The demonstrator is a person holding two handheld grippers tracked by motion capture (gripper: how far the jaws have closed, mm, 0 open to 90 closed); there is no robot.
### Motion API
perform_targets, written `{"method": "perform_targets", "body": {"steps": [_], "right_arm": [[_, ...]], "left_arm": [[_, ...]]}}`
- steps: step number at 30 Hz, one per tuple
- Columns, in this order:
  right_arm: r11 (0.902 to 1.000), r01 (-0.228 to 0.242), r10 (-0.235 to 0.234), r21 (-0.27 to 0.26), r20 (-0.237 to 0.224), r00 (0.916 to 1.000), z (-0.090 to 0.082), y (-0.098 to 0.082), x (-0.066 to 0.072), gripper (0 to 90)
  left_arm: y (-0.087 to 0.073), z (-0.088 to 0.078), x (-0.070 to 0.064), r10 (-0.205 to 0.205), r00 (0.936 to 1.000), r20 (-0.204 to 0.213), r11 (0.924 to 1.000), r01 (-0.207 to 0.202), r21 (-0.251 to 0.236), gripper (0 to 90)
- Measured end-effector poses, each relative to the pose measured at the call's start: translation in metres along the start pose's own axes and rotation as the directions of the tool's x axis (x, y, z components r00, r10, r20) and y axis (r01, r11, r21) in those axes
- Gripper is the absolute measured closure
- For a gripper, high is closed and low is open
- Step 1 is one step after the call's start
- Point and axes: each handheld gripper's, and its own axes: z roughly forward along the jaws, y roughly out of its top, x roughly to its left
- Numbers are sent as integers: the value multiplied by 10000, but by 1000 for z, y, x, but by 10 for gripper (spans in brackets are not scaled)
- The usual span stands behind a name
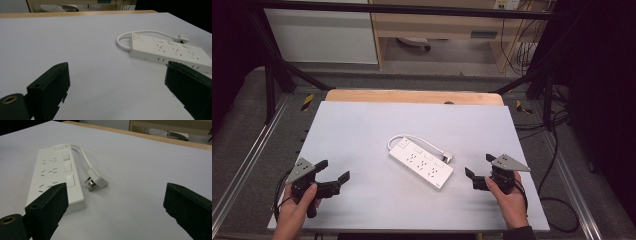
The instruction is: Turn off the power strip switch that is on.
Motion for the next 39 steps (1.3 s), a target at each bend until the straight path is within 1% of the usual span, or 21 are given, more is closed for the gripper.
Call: {"method": "perform_targets", "body": {"steps": [3,6,9,10,11,12,13,14,15,17,19,20,23,25,28,32,33,34,37,38,39], "right_arm": [[9999,127,-126,57,-117,9999,0,3,5,46],[9999,147,-147,35,-182,9997,1,5,7,45],[9998,183,-184,-42,-276,9995,1,12,14,43],[9998,183,-184,-42,-276,9995,1,12,14,43],[9994,356,-355,20,-258,9990,2,18,18,44],[9994,356,-355,20,-258,9990,2,18,18,44],[9991,417,-417,-3,-256,9988,5,25,21,44],[9991,417,-417,-3,-256,9988,5,25,21,44],[9991,420,-421,-52,-280,9987,8,32,23,45],[9987,493,-497,-146,-350,9981,12,39,25,46],[9988,460,-466,-189,-370,9982,13,42,26,46],[9986,474,-484,-233,-403,9980,16,49,29,47],[9985,402,-420,-365,-505,9978,19,57,32,56],[9981,456,-479,-411,-546,9974,20,60,33,63],[9977,459,-489,-505,-587,9971,26,70,33,102],[9961,604,-633,-649,-436,9970,30,79,36,179],[9961,604,-633,-649,-436,9970,30,79,36,179],[9948,737,-770,-697,-463,9960,32,84,38,244],[9943,816,-848,-688,-458,9953,33,88,41,282],[9934,917,-950,-687,-466,9944,34,89,42,310],[9913,1110,-1146,-708,-486,9922,36,93,45,362]], "left_arm": [[0,1,0,-20,10000,-8,10000,20,-9,58],[0,1,-1,51,10000,9,10000,-51,57,58],[-1,2,-2,121,9999,-9,9998,-121,128,59],[-2,2,-1,162,9999,-44,9998,-162,130,59],[-2,2,-1,205,9998,-42,9996,-205,187,59],[-2,3,-1,210,9998,-57,9996,-209,205,59],[-3,3,-1,227,9997,-63,9995,-226,230,59],[-3,3,-1,212,9998,-62,9995,-211,217,59],[-2,3,0,207,9998,-70,9996,-206,190,59],[-3,4,-1,146,9999,-57,9997,-144,200,60],[-3,4,-2,167,9999,-33,9995,-166,263,60],[-3,4,-2,144,9999,-26,9996,-144,251,60],[-3,5,-4,196,9998,17,9994,-197,284,59],[-3,5,-4,245,9997,63,9992,-246,308,59],[-3,6,-3,213,9998,43,9990,-215,398,59],[-3,6,-4,251,9997,68,9989,-253,383,58],[-3,6,-5,267,9996,74,9989,-269,386,58],[-2,6,-5,259,9996,94,9989,-262,382,58],[-2,6,-6,214,9996,208,9992,-221,341,59],[-2,6,-7,122,9996,270,9995,-130,290,59],[-2,6,-7,95,9994,331,9996,-104,270,58]]}}
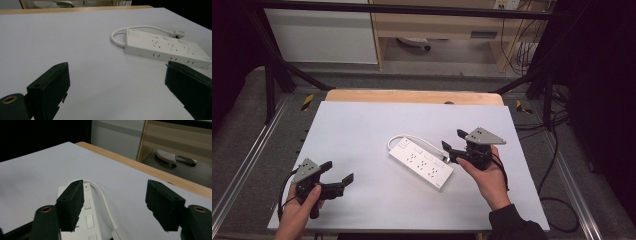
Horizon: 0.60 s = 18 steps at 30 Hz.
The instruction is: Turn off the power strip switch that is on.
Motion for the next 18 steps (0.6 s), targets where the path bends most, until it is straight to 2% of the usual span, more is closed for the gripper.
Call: {"method": "perform_targets", "body": {"steps": [1,3,4,6,7,9,18], "right_arm": [[10000,0,0,0,0,10000,0,0,0,362],[9999,127,-128,-112,-81,9999,3,3,3,441],[9999,127,-128,-112,-81,9999,3,3,3,441],[9991,285,-287,-300,-72,9996,6,6,6,530],[9991,285,-287,-300,-72,9996,6,6,6,530],[9986,302,-308,-426,-130,9994,9,8,8,600],[9992,176,-190,-361,-389,9991,22,12,7,664]], "left_arm": [[0,0,0,-36,10000,30,10000,36,11,58],[0,0,1,-117,9999,28,9999,116,55,58],[0,1,1,-194,9998,38,9998,194,19,58],[1,0,0,-239,9997,79,9997,239,-9,58],[1,0,0,-217,9997,96,9998,217,2,58],[1,-1,-1,-206,9997,124,9998,206,20,58],[1,-2,0,-272,9994,237,9994,266,228,67]]}}
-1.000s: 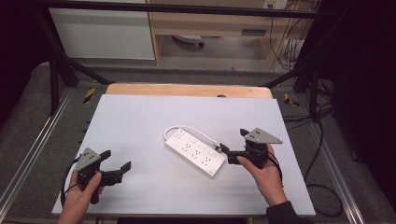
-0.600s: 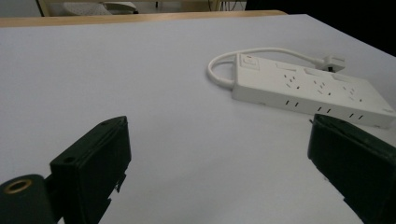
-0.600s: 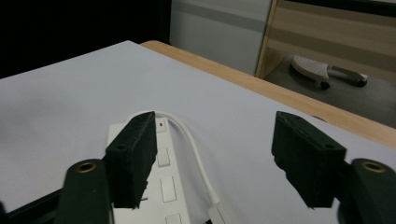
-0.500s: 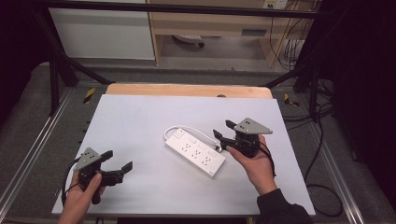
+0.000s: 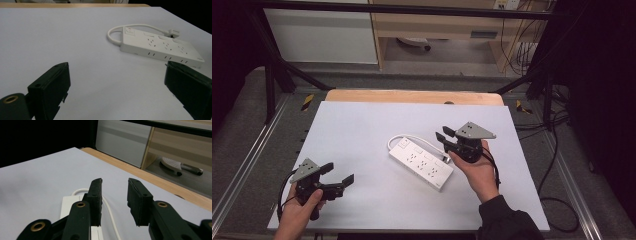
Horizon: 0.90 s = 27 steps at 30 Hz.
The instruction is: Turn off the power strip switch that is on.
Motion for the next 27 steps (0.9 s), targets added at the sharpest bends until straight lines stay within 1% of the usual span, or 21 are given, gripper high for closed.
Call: {"method": "perform_targets", "body": {"steps": [1,2,5,6,8,10,11,13,14,16,17,24,27], "right_arm": [[10000,0,0,0,0,10000,0,0,0,664],[10000,4,-4,33,-47,10000,3,1,0,681],[10000,0,1,90,-115,9999,8,3,0,723],[10000,0,1,90,-115,9999,8,3,0,723],[10000,42,-41,75,-164,9999,12,5,1,773],[10000,52,-50,82,-221,9997,14,5,1,786],[9999,-12,16,120,-356,9994,17,6,1,814],[9999,-52,56,92,-429,9991,20,7,0,844],[9999,-52,56,92,-429,9991,20,7,0,844],[10000,-56,59,55,-487,9988,23,8,0,874],[10000,15,-14,23,-586,9983,27,9,1,892],[9999,96,-86,127,-792,9968,37,10,6,900],[9994,156,-128,306,-886,9960,45,10,9,900]], "left_arm": [[0,0,0,-43,10000,-32,10000,43,-35,67],[0,0,-1,25,10000,-64,10000,-25,13,69],[0,1,-2,54,10000,-81,10000,-53,33,69],[0,0,-2,103,9999,-74,9999,-103,27,69],[0,1,-3,162,9998,-89,9999,-161,54,63],[0,1,-2,191,9998,-73,9998,-190,88,63],[-1,1,-1,226,9997,-89,9997,-225,122,63],[-1,1,0,184,9998,-115,9997,-182,160,63],[-1,1,0,162,9998,-154,9997,-159,158,63],[-1,1,0,160,9997,-200,9998,-156,155,63],[-1,1,-1,197,9996,-209,9996,-193,212,63],[-1,2,-2,365,9991,-235,9989,-358,290,63],[-1,3,-1,376,9990,-242,9988,-368,325,63]]}}
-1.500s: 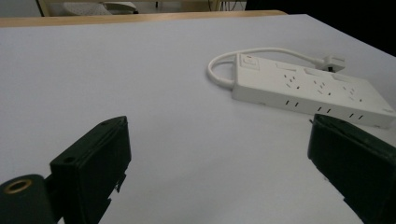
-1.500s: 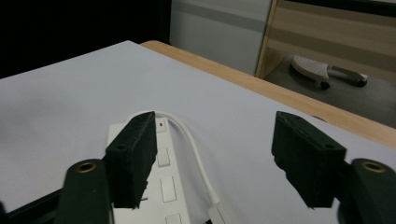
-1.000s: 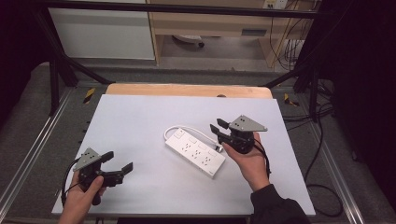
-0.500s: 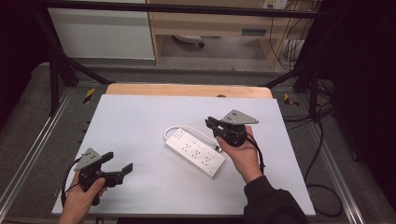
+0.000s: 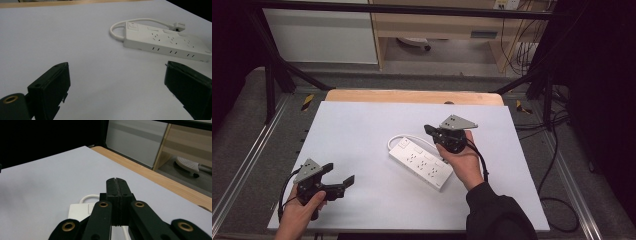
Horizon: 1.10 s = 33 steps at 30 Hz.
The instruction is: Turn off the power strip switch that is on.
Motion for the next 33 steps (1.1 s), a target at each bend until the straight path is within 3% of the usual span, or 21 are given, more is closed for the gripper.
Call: {"method": "perform_targets", "body": {"steps": [10,23,33], "right_arm": [[9991,36,-30,418,-153,9999,15,2,3,900],[9921,-137,179,1246,-329,9993,33,-13,5,900],[9886,-46,118,1504,-469,9988,40,-18,9,900]], "left_arm": [[0,1,-2,173,9998,-15,9998,-173,67,65],[0,2,-2,212,9998,20,9997,-212,124,66],[0,2,-2,170,9999,28,9998,-170,138,66]]}}
